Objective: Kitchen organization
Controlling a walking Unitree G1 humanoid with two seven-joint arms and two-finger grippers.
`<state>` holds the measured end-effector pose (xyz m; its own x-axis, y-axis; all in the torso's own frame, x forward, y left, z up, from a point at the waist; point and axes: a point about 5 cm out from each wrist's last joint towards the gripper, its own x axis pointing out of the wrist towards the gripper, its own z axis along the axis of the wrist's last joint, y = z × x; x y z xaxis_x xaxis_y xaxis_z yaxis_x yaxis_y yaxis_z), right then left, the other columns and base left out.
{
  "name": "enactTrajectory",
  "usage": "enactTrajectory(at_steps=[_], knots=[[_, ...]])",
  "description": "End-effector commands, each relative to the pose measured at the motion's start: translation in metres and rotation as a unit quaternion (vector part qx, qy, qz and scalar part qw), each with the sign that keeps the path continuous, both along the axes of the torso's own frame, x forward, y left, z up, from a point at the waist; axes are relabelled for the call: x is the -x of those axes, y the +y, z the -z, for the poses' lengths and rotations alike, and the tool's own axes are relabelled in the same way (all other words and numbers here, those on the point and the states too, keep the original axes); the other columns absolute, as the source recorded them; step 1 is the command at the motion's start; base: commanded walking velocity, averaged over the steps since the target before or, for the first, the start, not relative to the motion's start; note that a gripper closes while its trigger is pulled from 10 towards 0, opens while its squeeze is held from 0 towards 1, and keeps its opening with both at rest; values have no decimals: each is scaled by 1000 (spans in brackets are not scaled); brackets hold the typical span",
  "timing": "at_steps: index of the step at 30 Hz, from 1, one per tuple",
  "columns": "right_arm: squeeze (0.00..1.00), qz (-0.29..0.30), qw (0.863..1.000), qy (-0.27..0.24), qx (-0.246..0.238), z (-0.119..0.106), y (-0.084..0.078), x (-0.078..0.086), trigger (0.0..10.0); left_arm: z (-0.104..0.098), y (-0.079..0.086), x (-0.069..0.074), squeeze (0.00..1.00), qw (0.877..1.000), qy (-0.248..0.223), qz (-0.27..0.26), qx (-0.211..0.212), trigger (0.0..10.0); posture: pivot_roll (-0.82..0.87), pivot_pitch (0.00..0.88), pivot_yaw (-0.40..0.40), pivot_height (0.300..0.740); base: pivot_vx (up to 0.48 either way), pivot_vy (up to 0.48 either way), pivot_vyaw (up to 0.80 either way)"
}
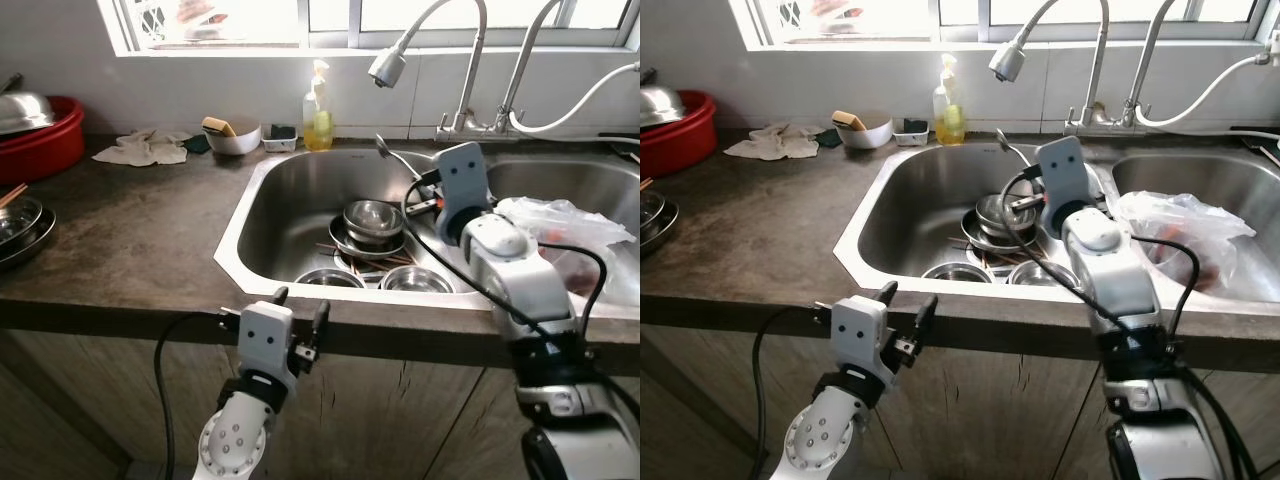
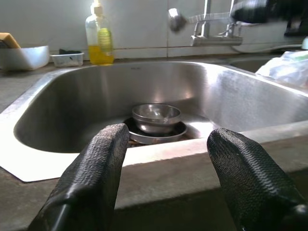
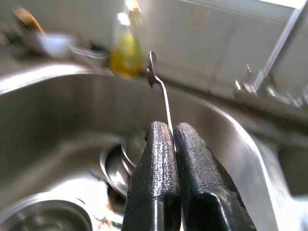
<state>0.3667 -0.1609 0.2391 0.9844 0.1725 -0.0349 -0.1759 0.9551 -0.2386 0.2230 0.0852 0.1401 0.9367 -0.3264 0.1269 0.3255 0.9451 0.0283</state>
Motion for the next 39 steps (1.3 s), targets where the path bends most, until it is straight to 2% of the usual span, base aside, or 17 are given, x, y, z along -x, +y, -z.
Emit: enactTrajectory(at_steps=[1, 11, 18, 19, 21, 22, 23, 24, 31, 34, 35, 36, 37, 38, 39], knots=[[0, 10, 1000, 29, -2, 1, -4, -9, 10000, -4, 1, 0, 0, 1000, -2, 1, -5, 10000, 109, 76, -30, 740, 0, 0, 0], [0, 24, 994, 105, 12, 14, -9, -33, 10000, -4, 2, 11, 0, 1000, 9, 12, -5, 10000, 123, 143, -35, 740, 0, 0, 0], [0, 32, 991, 130, 29, 25, -12, -40, 10000, -3, 1, 15, 0, 1000, 18, 12, -4, 10000, 127, 159, -40, 740, 0, 0, 0], [47, 35, 990, 134, 28, 27, -12, -40, 10000, -3, 1, 15, 0, 1000, 19, 11, -4, 10000, 127, 161, -36, 740, 0, 0, 0], [47, 37, 990, 135, 26, 28, -13, -41, 10000, -3, 1, 15, 0, 1000, 18, 11, -3, 10000, 127, 161, -36, 740, 0, 0, 0], [878, 40, 990, 136, 25, 30, -14, -40, 10000, -3, 1, 15, 0, 1000, 19, 11, -4, 10000, 129, 161, -35, 740, 0, 0, 0], [878, 40, 990, 136, 25, 30, -14, -40, 10000, -3, 1, 15, 0, 1000, 19, 11, -4, 10000, 129, 161, -35, 740, 0, 0, 0], [1000, 42, 989, 136, 25, 31, -14, -40, 10000, -3, 1, 15, 0, 1000, 19, 11, -3, 10000, 128, 159, -35, 740, 0, 0, 0], [1000, 51, 990, 131, 14, 35, -18, -39, 10000, -4, 1, 12, 0, 1000, 17, 12, -2, 10000, 123, 147, -31, 740, 0, 0, 0], [1000, 57, 992, 112, 5, 35, -19, -34, 10000, -5, 1, 11, 0, 1000, 16, 14, 0, 10000, 121, 137, -27, 740, 0, 0, 0], [1000, 57, 994, 90, -10, 32, -18, -30, 10000, -5, 0, 10, 0, 1000, 15, 14, 0, 10000, 119, 132, -25, 740, 0, 0, 0], [831, 59, 996, 64, -24, 28, -17, -25, 10000, -4, 0, 9, 0, 1000, 15, 14, 0, 10000, 119, 127, -25, 740, 0, 0, 0], [82, 60, 997, 48, -30, 25, -17, -23, 10000, -4, 1, 8, 0, 1000, 14, 14, 0, 10000, 118, 125, -25, 740, 0, 0, 0], [82, 61, 997, 38, -34, 24, -16, -21, 10000, -4, 1, 8, 0, 1000, 14, 13, 0, 10000, 118, 125, -25, 740, 0, 0, 0], [0, 53, 997, 25, -40, 22, -14, -18, 10000, -4, 1, 7, 0, 1000, 13, 13, -1, 10000, 112, 118, -20, 740, 0, 0, 0]])
